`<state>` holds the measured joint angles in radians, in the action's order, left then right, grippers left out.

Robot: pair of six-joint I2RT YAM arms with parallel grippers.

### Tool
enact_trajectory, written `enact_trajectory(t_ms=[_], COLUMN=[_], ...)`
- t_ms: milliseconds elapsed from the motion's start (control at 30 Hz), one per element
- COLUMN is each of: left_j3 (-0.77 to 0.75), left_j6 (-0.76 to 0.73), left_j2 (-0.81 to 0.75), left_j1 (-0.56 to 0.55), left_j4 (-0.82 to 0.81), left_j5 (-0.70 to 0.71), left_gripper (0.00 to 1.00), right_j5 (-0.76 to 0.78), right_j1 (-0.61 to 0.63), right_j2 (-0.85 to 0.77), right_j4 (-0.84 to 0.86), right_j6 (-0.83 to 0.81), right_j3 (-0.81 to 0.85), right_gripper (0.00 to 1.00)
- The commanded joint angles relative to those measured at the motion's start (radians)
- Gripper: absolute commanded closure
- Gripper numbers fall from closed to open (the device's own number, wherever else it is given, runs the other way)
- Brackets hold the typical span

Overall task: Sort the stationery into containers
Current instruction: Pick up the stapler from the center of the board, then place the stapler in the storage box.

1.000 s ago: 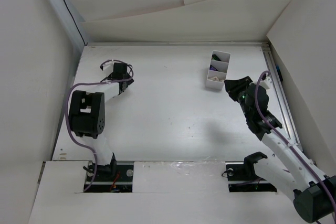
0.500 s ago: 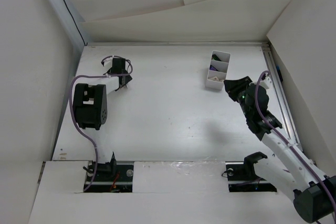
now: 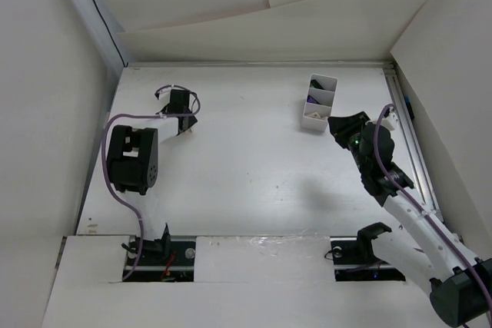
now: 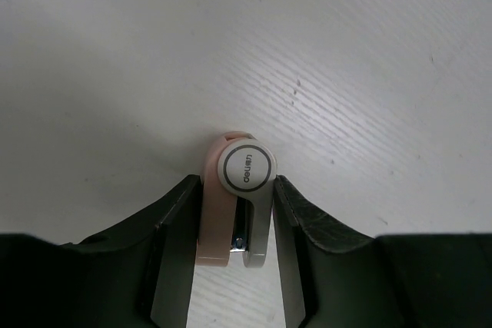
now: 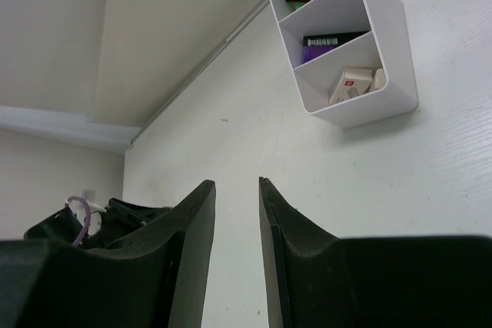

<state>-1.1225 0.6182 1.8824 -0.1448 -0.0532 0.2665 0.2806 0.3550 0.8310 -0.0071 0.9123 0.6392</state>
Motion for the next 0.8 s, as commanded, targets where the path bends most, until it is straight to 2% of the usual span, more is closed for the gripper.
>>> enact_trajectory(t_ms=[0,133,167,367,500,533,633,767], left_j3=[0.061,0.049,0.037,-0.088,-0.184,-0.254,-0.371,-0.607], left_j6=[-0.006,-0.015,-0.024,-0.025,-0.025,-0.025,-0.025,-0.014], left_j2=[-0.089,-0.183,-0.207,-0.218,-0.151,-0.099,0.024,0.179], left_j1=[-0.018,-0.128,-0.188,-0.406,-0.521,-0.553,-0.576,-0.608], left_j4=[0.023,0.023,0.032,-0.023,-0.109,-0.12,-0.12,-0.111], left_j5=[-0.035,-0.009,-0.009,-0.062,-0.114,-0.133,-0.167,-0.242], left_gripper=[1.0,1.0,1.0,1.0,1.0,1.0,1.0,1.0], right_j5=[0.014,0.014,0.025,0.054,0.101,0.114,0.124,0.135], right_j1=[0.006,0.006,0.006,0.006,0.006,0.006,0.006,0.006], right_j2=[-0.017,-0.017,-0.029,-0.062,-0.102,-0.112,-0.147,-0.156], right_j4=[0.05,0.05,0.05,0.05,0.05,0.05,0.05,0.05], right_j6=[-0.01,-0.01,-0.01,-0.01,0.0,0.0,0.0,0.011], right_j3=[0.042,0.033,0.033,0.014,-0.004,-0.004,-0.025,-0.026], right_gripper=[0.65,0.65,0.65,0.65,0.65,0.65,0.65,0.65])
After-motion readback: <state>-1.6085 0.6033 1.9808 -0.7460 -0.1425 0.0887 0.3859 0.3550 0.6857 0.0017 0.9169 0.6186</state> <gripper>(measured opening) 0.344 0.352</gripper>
